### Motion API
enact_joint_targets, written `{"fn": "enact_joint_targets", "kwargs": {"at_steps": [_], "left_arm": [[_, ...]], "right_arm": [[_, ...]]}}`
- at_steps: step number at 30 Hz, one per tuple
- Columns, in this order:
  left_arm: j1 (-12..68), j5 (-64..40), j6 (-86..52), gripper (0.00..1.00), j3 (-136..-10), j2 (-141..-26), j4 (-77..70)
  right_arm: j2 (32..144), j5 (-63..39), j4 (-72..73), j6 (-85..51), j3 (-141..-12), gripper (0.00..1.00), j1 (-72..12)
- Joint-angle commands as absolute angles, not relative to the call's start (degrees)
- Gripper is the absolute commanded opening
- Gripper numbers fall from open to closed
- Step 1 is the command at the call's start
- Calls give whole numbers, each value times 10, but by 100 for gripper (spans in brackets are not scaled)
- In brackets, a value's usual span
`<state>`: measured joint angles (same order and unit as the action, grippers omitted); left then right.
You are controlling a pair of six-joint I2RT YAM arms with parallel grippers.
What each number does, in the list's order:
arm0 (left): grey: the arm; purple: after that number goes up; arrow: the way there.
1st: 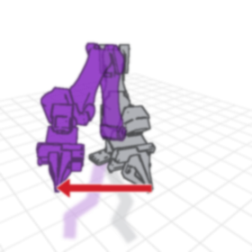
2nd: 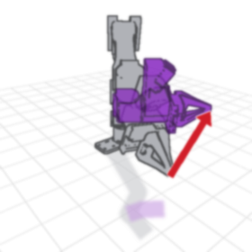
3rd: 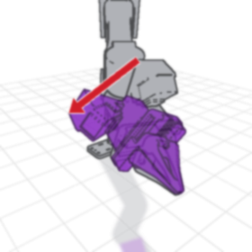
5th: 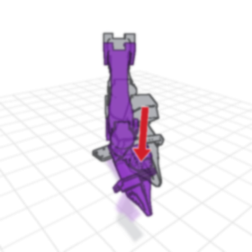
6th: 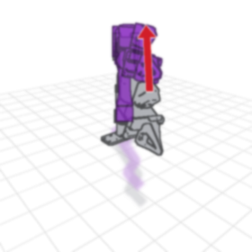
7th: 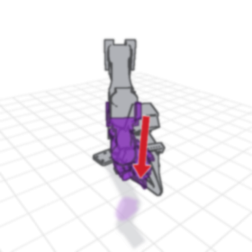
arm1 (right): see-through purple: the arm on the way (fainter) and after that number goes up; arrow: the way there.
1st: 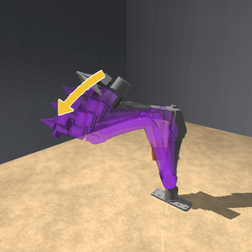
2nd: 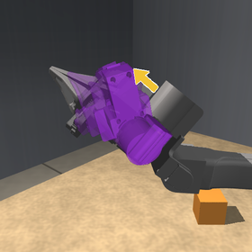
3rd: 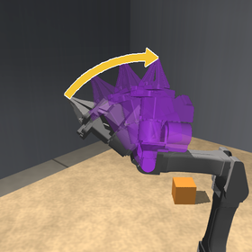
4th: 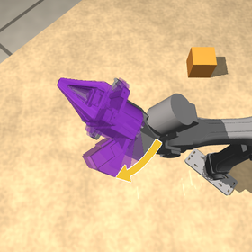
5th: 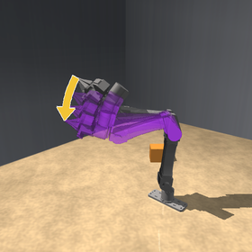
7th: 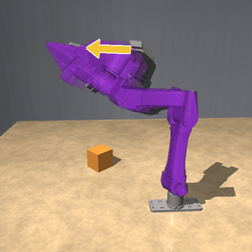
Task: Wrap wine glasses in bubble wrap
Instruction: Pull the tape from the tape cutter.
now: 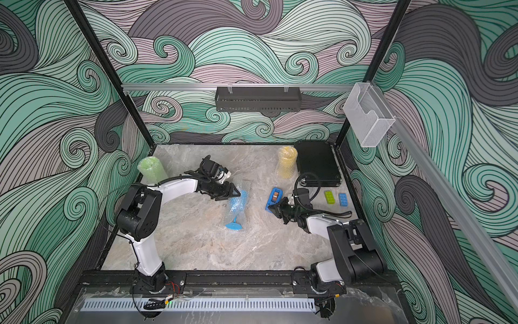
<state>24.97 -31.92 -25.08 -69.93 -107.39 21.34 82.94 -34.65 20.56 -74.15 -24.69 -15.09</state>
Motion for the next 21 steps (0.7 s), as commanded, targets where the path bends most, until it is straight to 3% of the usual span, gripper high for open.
{"fn": "enact_joint_targets", "kwargs": {"at_steps": [1, 12, 21], "left_arm": [[259, -296, -247, 66, -685, -1086, 251], [261, -294, -244, 66, -689, -1084, 258], [264, -297, -247, 66, -690, -1091, 254]], "right_arm": [[836, -338, 220, -738, -238, 0, -168], [834, -340, 231, -752, -229, 0, -184], [789, -340, 125, -701, -332, 0, -141]]}}
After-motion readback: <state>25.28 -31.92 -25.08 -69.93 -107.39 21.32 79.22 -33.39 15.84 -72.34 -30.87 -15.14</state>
